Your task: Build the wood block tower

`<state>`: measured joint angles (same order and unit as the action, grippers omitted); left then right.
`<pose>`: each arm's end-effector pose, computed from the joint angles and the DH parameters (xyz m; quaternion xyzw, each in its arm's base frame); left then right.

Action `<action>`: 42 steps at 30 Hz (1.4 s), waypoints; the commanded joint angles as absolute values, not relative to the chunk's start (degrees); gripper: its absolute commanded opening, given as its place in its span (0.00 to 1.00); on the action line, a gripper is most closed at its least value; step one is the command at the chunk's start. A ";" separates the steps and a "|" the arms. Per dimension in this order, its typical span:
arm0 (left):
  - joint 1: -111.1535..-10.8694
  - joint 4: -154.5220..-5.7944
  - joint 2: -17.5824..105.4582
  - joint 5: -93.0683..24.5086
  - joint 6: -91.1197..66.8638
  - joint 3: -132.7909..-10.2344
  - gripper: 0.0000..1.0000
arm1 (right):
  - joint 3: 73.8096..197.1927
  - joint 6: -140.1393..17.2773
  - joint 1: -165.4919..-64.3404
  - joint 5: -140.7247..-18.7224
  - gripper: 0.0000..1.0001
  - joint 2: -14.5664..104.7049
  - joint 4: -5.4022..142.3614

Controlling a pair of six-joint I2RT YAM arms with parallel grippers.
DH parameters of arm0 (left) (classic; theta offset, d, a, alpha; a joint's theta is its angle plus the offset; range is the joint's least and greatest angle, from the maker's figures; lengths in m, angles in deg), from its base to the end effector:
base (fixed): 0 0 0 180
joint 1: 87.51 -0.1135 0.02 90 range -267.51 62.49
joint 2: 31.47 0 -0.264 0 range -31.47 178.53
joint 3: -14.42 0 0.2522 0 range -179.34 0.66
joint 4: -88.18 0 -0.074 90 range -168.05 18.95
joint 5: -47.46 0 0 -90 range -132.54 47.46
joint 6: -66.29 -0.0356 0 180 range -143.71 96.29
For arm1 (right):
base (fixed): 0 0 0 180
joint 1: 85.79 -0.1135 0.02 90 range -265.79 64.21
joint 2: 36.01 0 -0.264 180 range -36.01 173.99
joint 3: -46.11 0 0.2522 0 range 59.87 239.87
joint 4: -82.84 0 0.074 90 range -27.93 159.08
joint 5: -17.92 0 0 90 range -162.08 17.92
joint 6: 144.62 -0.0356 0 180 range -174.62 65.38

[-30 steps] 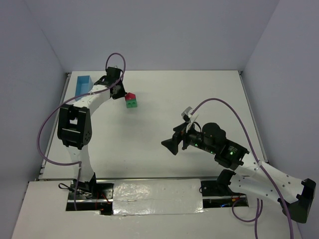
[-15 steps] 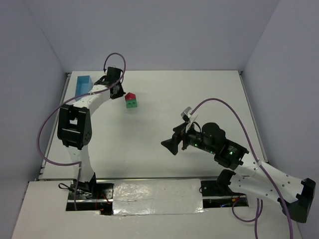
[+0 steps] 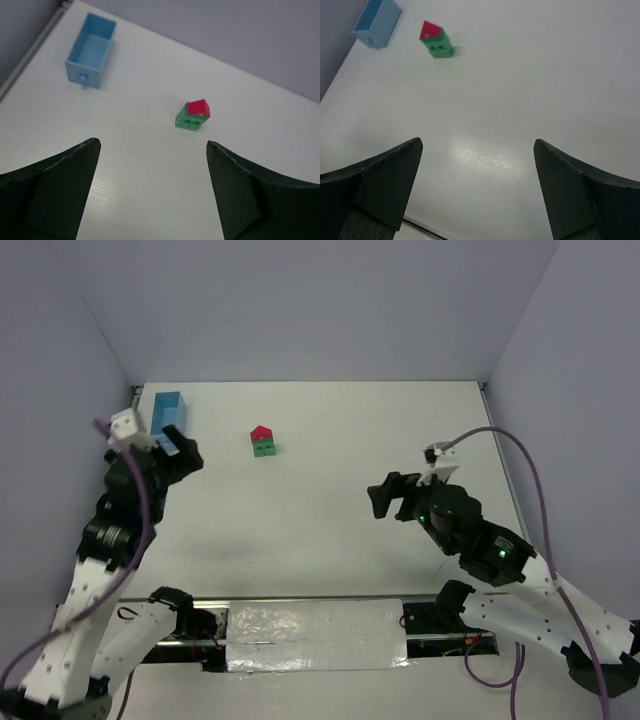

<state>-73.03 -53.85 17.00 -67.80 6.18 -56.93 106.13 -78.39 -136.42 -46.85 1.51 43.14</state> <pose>0.1779 -0.0303 0.3815 -0.2356 0.7498 -0.0634 0.6150 0.1038 0.1025 0.3394 -0.0564 0.7941 0.2101 0.5675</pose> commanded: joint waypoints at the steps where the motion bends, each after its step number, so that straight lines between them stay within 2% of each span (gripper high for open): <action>1: -73.10 -48.54 6.18 -71.62 2.14 -52.61 1.00 | 114.33 -85.54 -135.80 -32.98 1.00 -2.87 29.11; 6: -73.10 -44.13 -5.00 -76.02 -3.58 -50.16 0.99 | 117.96 -85.56 -135.71 -27.53 1.00 -6.56 19.87; 14: -73.10 -49.31 -16.78 -73.83 -4.55 -39.87 0.99 | 111.38 -82.56 -135.71 -28.14 1.00 -13.33 24.60; 24: -73.10 -46.33 -15.65 -74.71 -3.32 -39.77 1.00 | 109.00 -87.66 -135.71 -28.05 1.00 -9.30 24.69; 42: -73.10 -46.76 -15.56 -74.80 -3.23 -39.16 0.99 | 106.98 -87.66 -135.71 -27.87 1.00 -7.89 28.73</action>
